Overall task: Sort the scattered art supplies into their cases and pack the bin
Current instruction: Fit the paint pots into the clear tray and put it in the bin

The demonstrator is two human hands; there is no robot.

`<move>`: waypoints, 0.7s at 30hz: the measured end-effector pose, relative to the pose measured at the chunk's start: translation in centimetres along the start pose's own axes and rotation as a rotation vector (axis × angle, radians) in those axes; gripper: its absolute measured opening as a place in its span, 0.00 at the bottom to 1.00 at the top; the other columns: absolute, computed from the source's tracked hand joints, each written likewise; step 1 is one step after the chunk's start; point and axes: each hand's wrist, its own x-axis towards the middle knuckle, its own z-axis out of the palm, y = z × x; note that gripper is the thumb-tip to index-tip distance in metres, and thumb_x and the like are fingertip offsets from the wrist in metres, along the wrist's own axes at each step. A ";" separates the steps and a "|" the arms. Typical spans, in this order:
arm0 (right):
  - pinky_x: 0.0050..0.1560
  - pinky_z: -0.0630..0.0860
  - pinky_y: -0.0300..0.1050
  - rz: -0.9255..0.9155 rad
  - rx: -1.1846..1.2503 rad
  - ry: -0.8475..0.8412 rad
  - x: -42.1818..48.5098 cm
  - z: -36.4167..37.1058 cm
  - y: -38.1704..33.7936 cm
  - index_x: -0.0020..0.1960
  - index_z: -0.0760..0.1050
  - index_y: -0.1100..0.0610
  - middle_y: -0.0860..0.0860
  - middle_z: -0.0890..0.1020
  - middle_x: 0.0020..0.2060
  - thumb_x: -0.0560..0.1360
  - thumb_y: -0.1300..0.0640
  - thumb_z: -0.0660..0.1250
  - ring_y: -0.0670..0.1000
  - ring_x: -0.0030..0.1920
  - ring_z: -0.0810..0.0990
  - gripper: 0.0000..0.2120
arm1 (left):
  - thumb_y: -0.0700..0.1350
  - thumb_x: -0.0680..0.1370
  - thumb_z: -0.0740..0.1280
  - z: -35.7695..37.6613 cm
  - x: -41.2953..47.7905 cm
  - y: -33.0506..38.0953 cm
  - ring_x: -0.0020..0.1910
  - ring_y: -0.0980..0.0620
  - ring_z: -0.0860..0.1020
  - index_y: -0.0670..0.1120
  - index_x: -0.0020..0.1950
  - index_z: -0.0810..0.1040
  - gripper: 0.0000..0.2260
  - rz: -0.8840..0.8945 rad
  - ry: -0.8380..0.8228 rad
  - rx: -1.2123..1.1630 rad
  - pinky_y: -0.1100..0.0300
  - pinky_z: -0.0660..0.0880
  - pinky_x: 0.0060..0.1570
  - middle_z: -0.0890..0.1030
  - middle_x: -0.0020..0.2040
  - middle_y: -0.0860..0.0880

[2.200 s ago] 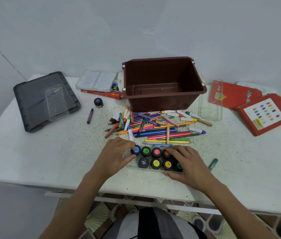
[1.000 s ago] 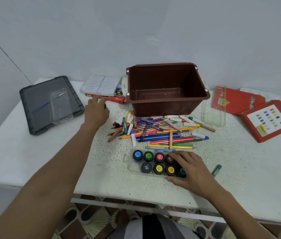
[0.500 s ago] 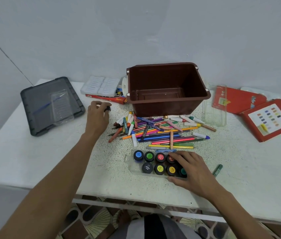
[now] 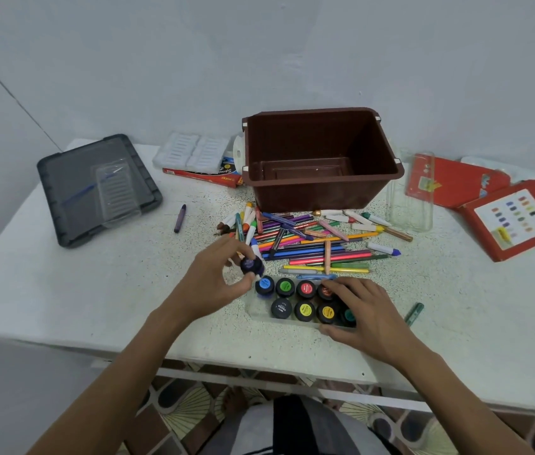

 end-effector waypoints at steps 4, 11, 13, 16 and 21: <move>0.60 0.73 0.53 0.001 -0.002 -0.012 0.1 0.0 0.0 0.73 0.68 0.49 0.48 0.75 0.63 0.72 0.28 0.59 0.54 0.60 0.73 0.37 | 0.43 0.72 0.75 0.9 -1.3 0.0 0.47 0.55 0.76 0.51 0.50 0.78 0.10 0.101 -0.124 0.007 0.62 0.73 0.51 0.77 0.49 0.56; 0.58 0.73 0.53 0.003 0.002 -0.006 0.0 -0.3 -0.3 0.73 0.68 0.49 0.49 0.76 0.63 0.72 0.29 0.59 0.53 0.59 0.73 0.36 | 0.47 0.73 0.72 2.2 -2.6 -0.8 0.49 0.60 0.75 0.52 0.52 0.77 0.10 0.100 -0.181 0.063 0.64 0.74 0.49 0.74 0.52 0.57; 0.59 0.73 0.53 0.003 0.003 -0.009 0.0 -0.3 -0.3 0.73 0.68 0.49 0.49 0.76 0.63 0.72 0.29 0.59 0.53 0.60 0.73 0.37 | 0.48 0.73 0.72 2.3 -2.7 -0.8 0.49 0.60 0.75 0.52 0.52 0.77 0.09 0.102 -0.189 0.074 0.63 0.74 0.49 0.74 0.52 0.57; 0.61 0.72 0.53 0.014 0.004 -0.025 0.0 -0.3 -0.3 0.73 0.67 0.49 0.48 0.75 0.64 0.72 0.28 0.59 0.53 0.61 0.73 0.37 | 0.51 0.73 0.69 2.7 -2.9 -0.7 0.48 0.59 0.74 0.51 0.52 0.77 0.09 0.104 -0.186 0.088 0.61 0.75 0.48 0.74 0.52 0.56; 0.61 0.71 0.53 0.016 -0.001 -0.029 0.1 -0.3 -0.3 0.73 0.66 0.49 0.49 0.75 0.64 0.72 0.28 0.59 0.53 0.61 0.72 0.37 | 0.54 0.74 0.66 3.5 -3.3 -1.0 0.53 0.58 0.74 0.50 0.52 0.77 0.11 0.117 -0.192 0.120 0.61 0.76 0.52 0.73 0.54 0.55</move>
